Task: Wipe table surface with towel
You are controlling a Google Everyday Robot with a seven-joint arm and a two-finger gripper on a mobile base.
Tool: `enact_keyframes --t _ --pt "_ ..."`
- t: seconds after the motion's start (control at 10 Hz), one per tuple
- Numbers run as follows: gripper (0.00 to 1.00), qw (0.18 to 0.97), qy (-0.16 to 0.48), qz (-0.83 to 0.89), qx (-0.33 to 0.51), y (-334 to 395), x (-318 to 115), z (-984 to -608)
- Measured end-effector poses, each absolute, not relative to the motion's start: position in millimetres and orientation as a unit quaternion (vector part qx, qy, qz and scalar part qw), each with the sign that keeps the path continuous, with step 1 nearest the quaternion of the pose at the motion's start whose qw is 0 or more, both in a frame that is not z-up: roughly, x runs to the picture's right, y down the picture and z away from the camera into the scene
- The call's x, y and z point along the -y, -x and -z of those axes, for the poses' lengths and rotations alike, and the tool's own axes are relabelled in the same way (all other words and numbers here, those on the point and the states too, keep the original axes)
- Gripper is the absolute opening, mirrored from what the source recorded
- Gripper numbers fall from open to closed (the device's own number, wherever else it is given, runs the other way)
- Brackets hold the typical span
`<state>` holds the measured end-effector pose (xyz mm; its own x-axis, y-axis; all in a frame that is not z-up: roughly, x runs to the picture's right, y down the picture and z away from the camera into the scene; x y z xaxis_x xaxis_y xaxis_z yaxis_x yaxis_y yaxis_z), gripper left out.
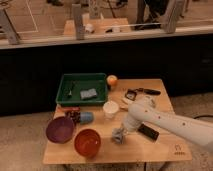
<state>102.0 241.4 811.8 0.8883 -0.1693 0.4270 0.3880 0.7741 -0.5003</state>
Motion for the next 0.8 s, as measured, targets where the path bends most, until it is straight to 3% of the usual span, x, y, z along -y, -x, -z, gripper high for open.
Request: enact_keyframes --t 0.8 --pt "0.0 0.908 0.311 0.193 0.207 -110 -323 -746"
